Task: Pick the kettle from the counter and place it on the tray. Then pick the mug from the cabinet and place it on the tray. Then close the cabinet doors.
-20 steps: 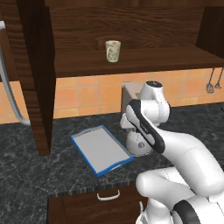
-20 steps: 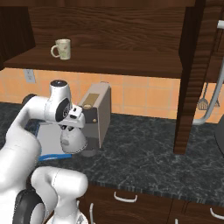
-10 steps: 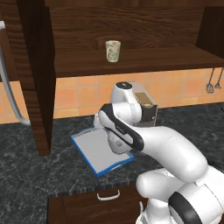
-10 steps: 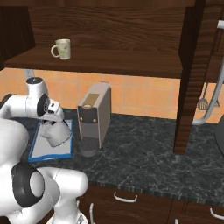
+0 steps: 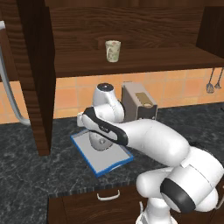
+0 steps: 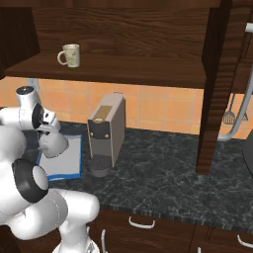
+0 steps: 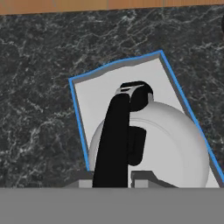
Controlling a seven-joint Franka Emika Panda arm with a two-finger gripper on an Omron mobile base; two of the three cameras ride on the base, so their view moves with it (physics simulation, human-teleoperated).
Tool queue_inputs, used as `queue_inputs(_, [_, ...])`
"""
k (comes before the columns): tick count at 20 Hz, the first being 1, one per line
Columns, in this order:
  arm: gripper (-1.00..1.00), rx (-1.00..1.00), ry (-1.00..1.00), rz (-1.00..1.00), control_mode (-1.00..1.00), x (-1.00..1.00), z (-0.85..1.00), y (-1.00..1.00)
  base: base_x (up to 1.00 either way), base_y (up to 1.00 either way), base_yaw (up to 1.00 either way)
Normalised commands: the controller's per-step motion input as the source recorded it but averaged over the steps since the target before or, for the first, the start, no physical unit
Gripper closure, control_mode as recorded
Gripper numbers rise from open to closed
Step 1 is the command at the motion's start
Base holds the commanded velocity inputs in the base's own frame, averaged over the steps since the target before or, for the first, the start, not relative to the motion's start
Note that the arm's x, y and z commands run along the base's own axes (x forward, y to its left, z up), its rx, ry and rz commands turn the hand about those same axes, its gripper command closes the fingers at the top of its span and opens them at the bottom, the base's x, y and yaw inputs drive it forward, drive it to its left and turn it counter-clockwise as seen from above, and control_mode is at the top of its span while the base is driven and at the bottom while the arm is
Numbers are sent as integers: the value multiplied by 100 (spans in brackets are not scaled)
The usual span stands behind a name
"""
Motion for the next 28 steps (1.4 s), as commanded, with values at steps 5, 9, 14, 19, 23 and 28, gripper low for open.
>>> queue_inputs(5, [100, 7, -10, 0, -100, 38, -18, 0, 0, 0, 0])
queue_inputs(9, [100, 6, -6, 0, -100, 20, -23, 0, 0, 0, 0])
queue_inputs(14, [100, 4, -1, 0, -100, 12, -19, 0, 0, 0, 0])
queue_inputs(19, [100, 0, 0, 0, -100, 6, -11, 0, 0, 0, 0])
queue_inputs(23, [-100, 0, 1, 0, -100, 3, -2, 0, 0, 0, 0])
queue_inputs(28, [-100, 4, -1, 2, -100, 5, -9, 0, 0, 0, 0])
